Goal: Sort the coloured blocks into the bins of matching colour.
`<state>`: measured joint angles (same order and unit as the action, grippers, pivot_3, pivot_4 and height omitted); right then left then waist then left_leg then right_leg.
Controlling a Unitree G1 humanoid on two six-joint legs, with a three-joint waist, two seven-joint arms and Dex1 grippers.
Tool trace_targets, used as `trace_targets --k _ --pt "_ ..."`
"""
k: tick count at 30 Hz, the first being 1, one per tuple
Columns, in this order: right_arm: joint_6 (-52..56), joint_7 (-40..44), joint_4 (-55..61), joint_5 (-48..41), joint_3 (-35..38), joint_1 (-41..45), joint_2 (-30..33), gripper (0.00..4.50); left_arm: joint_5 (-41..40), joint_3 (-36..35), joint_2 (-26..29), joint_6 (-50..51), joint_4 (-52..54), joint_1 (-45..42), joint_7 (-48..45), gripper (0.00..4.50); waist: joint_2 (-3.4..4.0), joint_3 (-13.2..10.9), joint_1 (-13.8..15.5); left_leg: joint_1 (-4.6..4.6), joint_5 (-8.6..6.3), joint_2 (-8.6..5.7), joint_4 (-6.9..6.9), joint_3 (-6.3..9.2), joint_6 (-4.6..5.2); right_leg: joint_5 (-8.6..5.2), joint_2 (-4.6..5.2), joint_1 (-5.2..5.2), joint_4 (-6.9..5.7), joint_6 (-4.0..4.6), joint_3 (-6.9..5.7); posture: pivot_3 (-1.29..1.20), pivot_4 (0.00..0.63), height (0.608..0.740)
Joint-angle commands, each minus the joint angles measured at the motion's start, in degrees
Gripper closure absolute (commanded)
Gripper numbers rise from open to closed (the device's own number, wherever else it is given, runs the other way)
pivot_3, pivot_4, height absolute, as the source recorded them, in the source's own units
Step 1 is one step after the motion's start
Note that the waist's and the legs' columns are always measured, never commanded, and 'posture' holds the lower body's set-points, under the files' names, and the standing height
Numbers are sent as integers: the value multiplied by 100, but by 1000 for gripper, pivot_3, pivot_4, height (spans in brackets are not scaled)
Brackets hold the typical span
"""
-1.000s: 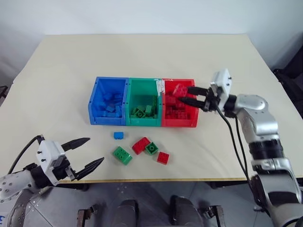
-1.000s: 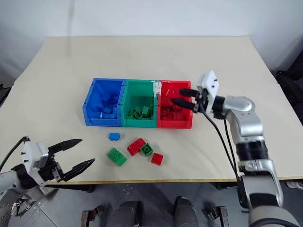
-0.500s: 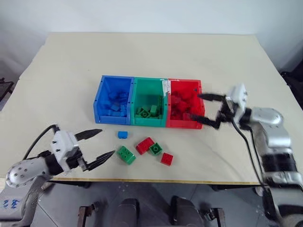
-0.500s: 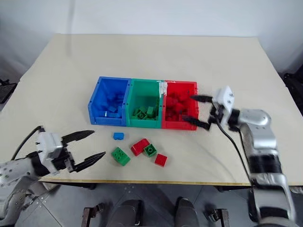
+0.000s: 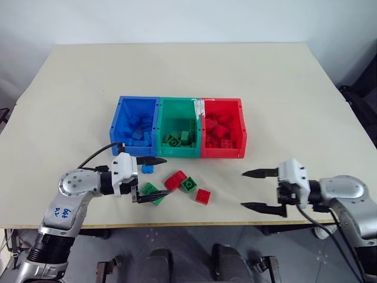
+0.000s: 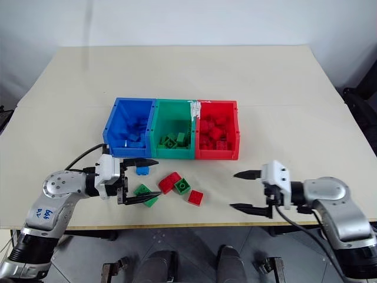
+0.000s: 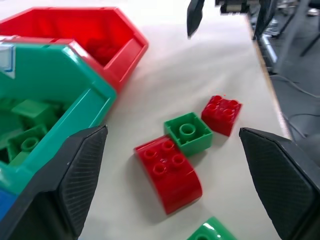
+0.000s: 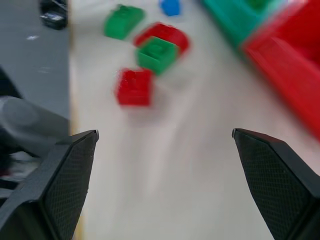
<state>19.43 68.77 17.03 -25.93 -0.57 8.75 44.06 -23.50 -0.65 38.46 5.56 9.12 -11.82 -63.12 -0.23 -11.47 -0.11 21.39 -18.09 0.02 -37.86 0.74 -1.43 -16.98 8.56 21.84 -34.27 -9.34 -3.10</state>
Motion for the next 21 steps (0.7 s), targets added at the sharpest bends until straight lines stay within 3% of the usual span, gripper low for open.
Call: trace_targets --k 1,8,11,18,21 --pt "369 -473 502 229 -652 223 -308 26 -280 -326 276 195 341 483 -153 0 0 0 -2 0 -1 0 0 0 -1 0 -1 2 -1 0 3 0 150 740" --pt "690 -949 200 896 -1682 748 -841 26 -365 -1036 361 250 950 1712 227 0 -2 0 42 11 -10 -4 -12 9 6 0 1 5 -3 1 6 0 150 740" --pt "449 -870 -74 1049 -1749 948 -849 649 -555 -1273 377 480 1280 2017 348 0 -4 1 65 11 -12 -5 -17 11 8 0 1 4 -5 1 7 0 150 740" --pt "-58 -719 -670 1293 -1741 1232 -940 3051 -593 -1457 338 605 1542 2187 579 0 -4 1 27 10 -13 -4 -15 8 8 -1 0 7 -9 2 7 0 150 740" --pt "-167 -554 -684 1020 -1524 1232 -975 3041 -580 -1511 263 548 1508 2141 721 0 -4 1 11 11 -13 -4 -15 7 8 -1 0 7 -9 2 8 0 150 740"
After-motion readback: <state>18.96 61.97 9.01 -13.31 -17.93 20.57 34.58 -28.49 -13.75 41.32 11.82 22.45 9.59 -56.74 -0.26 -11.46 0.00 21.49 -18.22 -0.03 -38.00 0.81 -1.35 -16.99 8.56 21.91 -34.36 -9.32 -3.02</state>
